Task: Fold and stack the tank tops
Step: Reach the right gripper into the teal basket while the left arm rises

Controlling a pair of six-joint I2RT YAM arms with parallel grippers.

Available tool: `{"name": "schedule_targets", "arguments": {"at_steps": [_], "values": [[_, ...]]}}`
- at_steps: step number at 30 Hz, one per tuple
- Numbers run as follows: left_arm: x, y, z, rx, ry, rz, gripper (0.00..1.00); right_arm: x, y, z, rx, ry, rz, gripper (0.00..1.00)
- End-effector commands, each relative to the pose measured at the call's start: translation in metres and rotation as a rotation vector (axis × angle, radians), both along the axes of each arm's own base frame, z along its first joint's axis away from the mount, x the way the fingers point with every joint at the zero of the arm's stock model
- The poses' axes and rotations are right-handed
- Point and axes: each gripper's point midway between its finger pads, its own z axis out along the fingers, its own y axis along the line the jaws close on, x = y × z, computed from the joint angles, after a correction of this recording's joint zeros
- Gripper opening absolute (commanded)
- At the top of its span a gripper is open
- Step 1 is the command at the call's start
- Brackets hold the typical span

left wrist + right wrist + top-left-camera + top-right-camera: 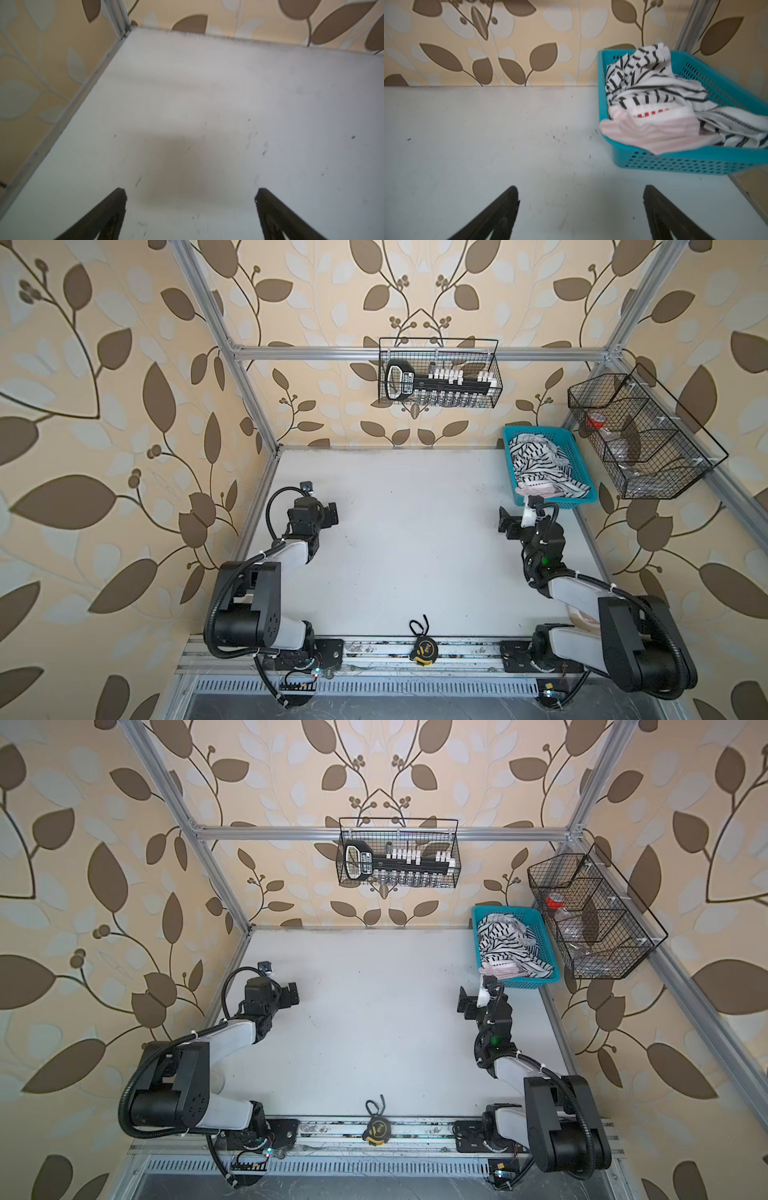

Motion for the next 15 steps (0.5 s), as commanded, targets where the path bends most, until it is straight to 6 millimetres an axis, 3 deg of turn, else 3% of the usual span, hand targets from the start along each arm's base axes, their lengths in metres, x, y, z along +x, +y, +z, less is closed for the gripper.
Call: {"name": "schedule_targets", "arguments": {"at_steps": [1, 10, 15], "values": [[-0.004, -0.025, 0.015, -0.101, 0.041, -0.097, 0.99, -0.001, 0.003, -0.001, -0.017, 0.095, 0.007, 0.94], [-0.021, -0.106, 0.069, -0.319, 0.002, -0.416, 0.98, 0.008, 0.003, 0.042, -0.008, 0.223, 0.005, 0.95], [-0.033, -0.133, 0.096, -0.393, -0.021, -0.535, 0.98, 0.021, 0.0, 0.062, 0.014, 0.292, 0.0, 0.95]]}}
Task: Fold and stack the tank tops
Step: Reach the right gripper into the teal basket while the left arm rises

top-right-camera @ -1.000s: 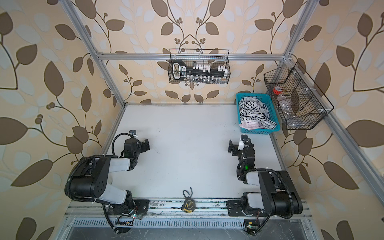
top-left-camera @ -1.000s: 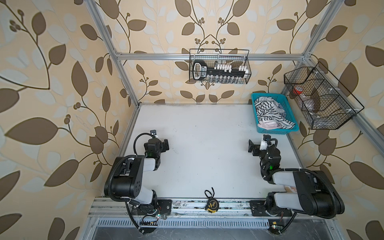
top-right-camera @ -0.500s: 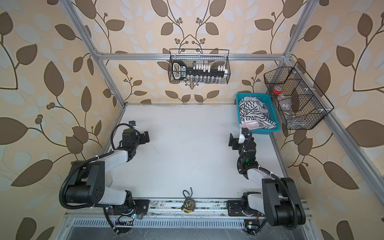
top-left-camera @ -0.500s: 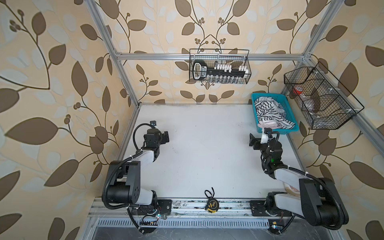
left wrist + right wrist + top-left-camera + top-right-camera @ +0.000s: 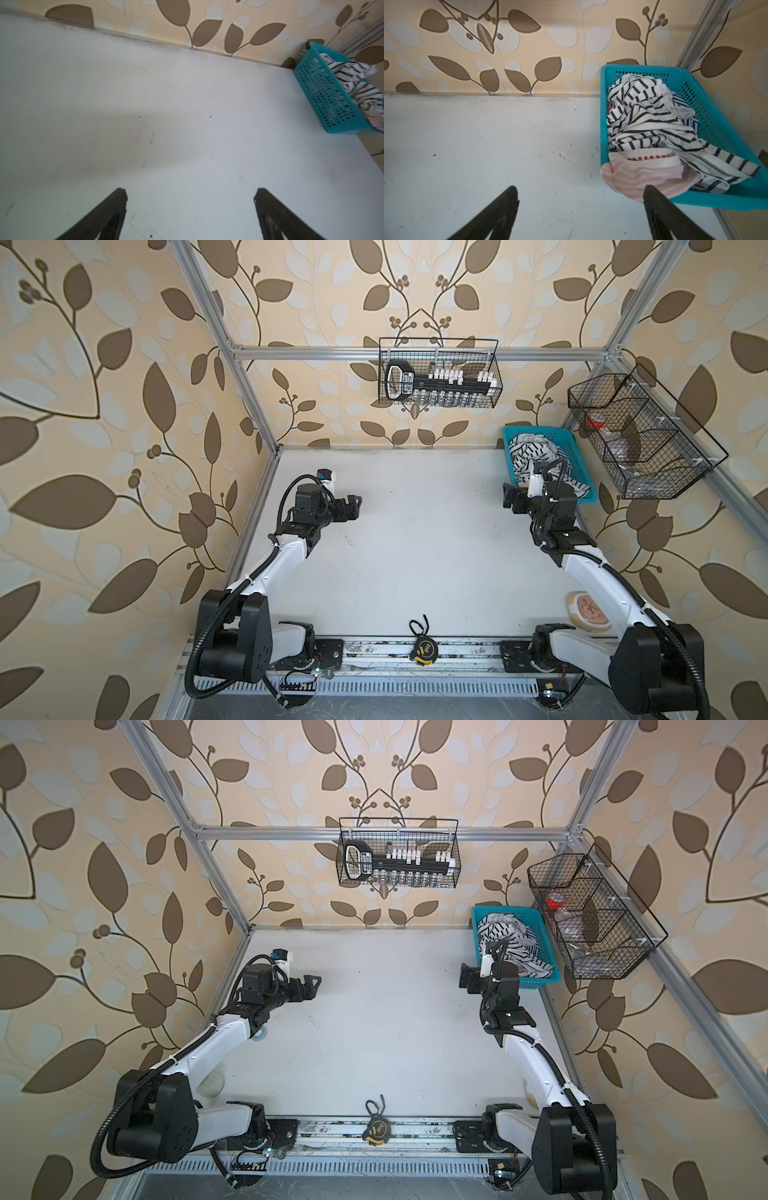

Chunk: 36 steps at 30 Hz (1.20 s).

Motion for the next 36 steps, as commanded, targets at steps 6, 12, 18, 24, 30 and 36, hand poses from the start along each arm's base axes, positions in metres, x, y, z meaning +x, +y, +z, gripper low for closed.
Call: {"name": "schedule_targets", "arguments": {"at_steps": [6, 12, 18, 24, 30, 36], "values": [[-0.021, -0.049, 0.06, -0.135, -0.091, -0.207, 0.99, 0.015, -0.019, -0.007, 0.015, 0.198, -0.06, 0.96], [-0.029, -0.061, 0.067, -0.146, -0.095, -0.252, 0.99, 0.037, -0.029, -0.01, 0.037, 0.239, -0.087, 0.96], [-0.034, -0.066, 0.073, -0.154, -0.101, -0.267, 0.99, 0.057, -0.05, -0.018, 0.09, 0.28, -0.139, 0.96], [-0.04, -0.067, 0.076, -0.152, -0.113, -0.27, 0.99, 0.073, -0.064, -0.026, 0.106, 0.297, -0.179, 0.95], [-0.042, -0.068, 0.075, -0.151, -0.11, -0.273, 0.99, 0.08, -0.087, -0.043, 0.126, 0.343, -0.257, 0.91], [-0.044, -0.07, 0.075, -0.154, -0.102, -0.276, 0.99, 0.092, -0.091, -0.061, 0.176, 0.368, -0.266, 0.76]]}}
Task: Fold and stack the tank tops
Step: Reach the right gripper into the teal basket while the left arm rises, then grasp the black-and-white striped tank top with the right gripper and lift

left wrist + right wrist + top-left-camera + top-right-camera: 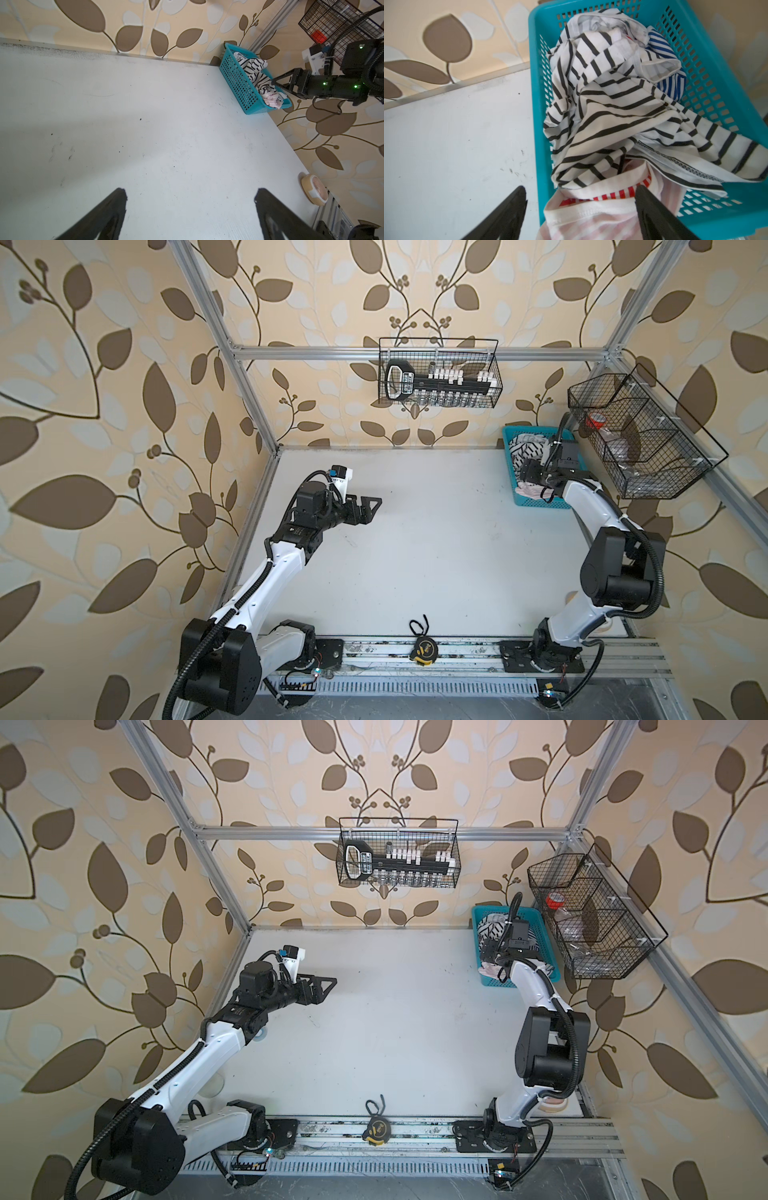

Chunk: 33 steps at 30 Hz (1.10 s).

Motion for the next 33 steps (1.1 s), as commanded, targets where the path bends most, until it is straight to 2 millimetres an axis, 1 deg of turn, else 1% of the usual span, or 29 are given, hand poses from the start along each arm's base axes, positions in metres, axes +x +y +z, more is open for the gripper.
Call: {"name": "schedule_targets", "arguments": {"at_steps": [1, 5, 8, 13, 18, 20, 23, 26, 27, 30, 33], "values": [[-0.005, -0.008, 0.025, -0.03, -0.052, -0.034, 0.99, 0.01, 0.001, -0.002, 0.028, 0.005, -0.003, 0.74], [-0.005, -0.007, 0.023, -0.026, -0.05, -0.028, 0.99, 0.018, 0.002, -0.012, 0.048, 0.019, -0.005, 0.68], [-0.005, -0.007, 0.022, -0.023, -0.047, -0.026, 0.99, 0.022, -0.001, -0.015, 0.043, 0.021, -0.018, 0.65], [-0.004, -0.007, 0.021, -0.022, -0.043, -0.025, 0.99, 0.028, -0.002, -0.023, 0.048, 0.034, -0.02, 0.54], [-0.005, -0.007, 0.02, -0.017, -0.041, -0.024, 0.99, 0.032, 0.001, -0.03, 0.069, 0.038, -0.01, 0.39], [-0.005, -0.006, 0.02, -0.014, -0.041, -0.021, 0.99, 0.033, 0.001, -0.031, 0.068, 0.04, -0.012, 0.3], [-0.005, -0.006, 0.02, -0.013, -0.042, -0.021, 0.99, 0.032, -0.001, -0.027, 0.061, 0.036, -0.015, 0.13], [-0.005, -0.006, 0.02, -0.015, -0.042, -0.022, 0.99, 0.03, 0.001, -0.019, 0.06, 0.018, -0.009, 0.02], [-0.005, -0.006, 0.02, -0.015, -0.043, -0.023, 0.99, 0.029, 0.001, -0.016, 0.058, 0.011, -0.009, 0.0], [-0.006, -0.006, 0.021, -0.016, -0.045, -0.024, 0.99, 0.027, 0.005, -0.003, 0.041, -0.007, 0.0, 0.0], [-0.007, -0.007, 0.022, -0.019, -0.05, -0.026, 0.99, 0.024, 0.013, 0.011, 0.013, -0.031, 0.018, 0.0]]}}
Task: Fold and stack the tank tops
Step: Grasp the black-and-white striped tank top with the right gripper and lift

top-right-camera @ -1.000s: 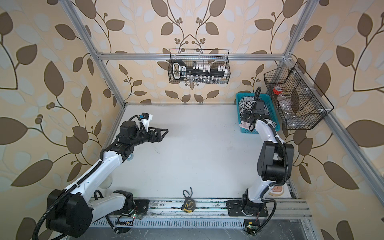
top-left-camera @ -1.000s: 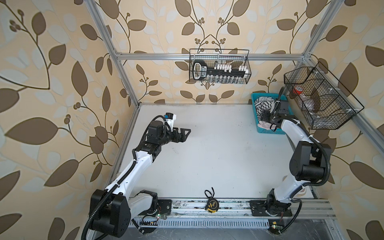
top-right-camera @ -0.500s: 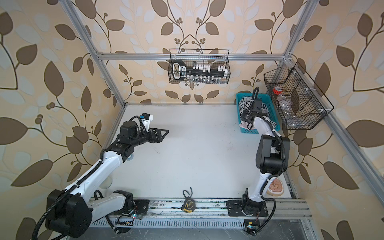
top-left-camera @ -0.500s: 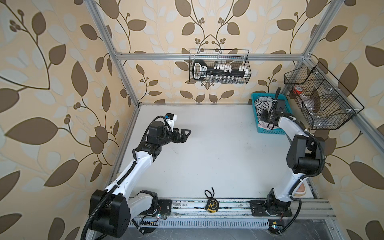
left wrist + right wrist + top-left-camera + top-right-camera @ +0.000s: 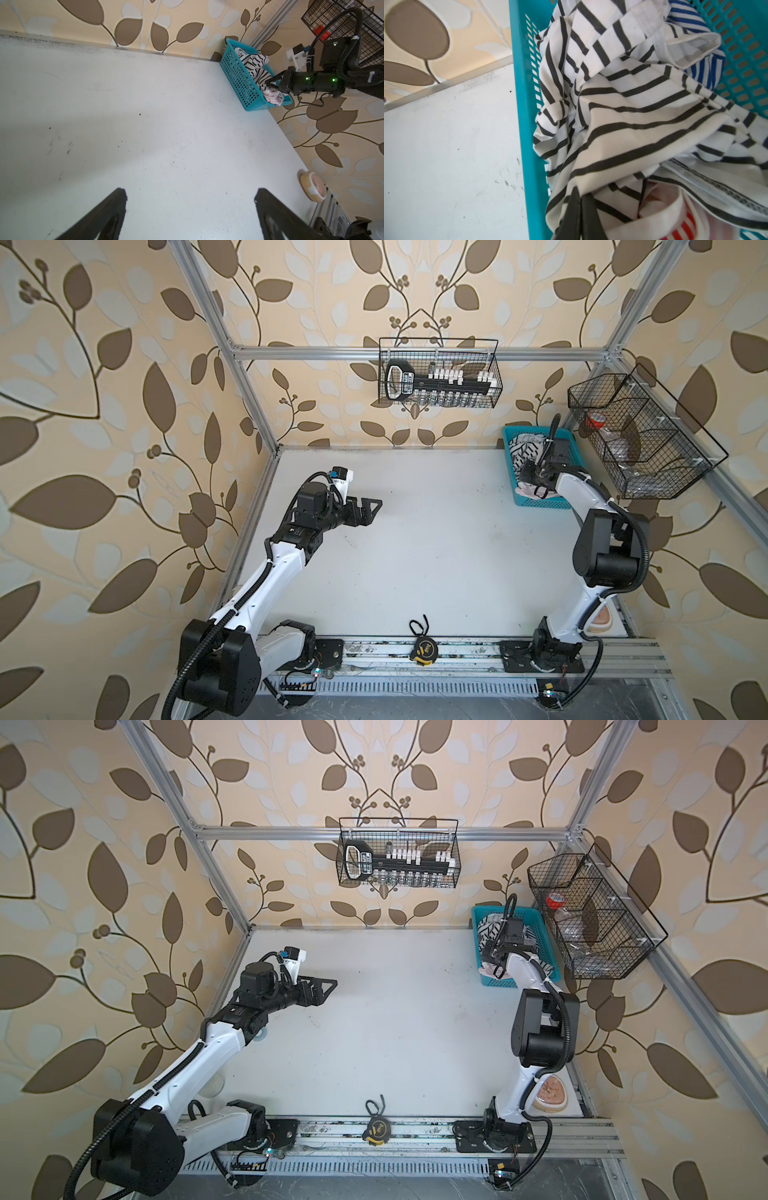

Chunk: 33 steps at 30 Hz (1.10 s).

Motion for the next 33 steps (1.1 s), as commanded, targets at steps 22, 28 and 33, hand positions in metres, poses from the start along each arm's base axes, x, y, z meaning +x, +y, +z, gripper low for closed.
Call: {"name": "schedule_targets", "arguments": {"at_steps": [22, 28, 33], "values": [[-0.009, -0.005, 0.038, -0.036, -0.108, -0.015, 0.99, -0.051, 0.067, 0.225, -0.111, -0.506, 0.169, 0.0], [-0.012, -0.003, 0.044, -0.039, -0.129, -0.006, 0.99, -0.08, 0.105, 0.293, -0.13, -0.672, 0.273, 0.0], [-0.015, 0.0, 0.052, -0.04, -0.15, 0.013, 0.99, -0.101, 0.143, 0.327, -0.094, -0.748, 0.386, 0.0]]}}
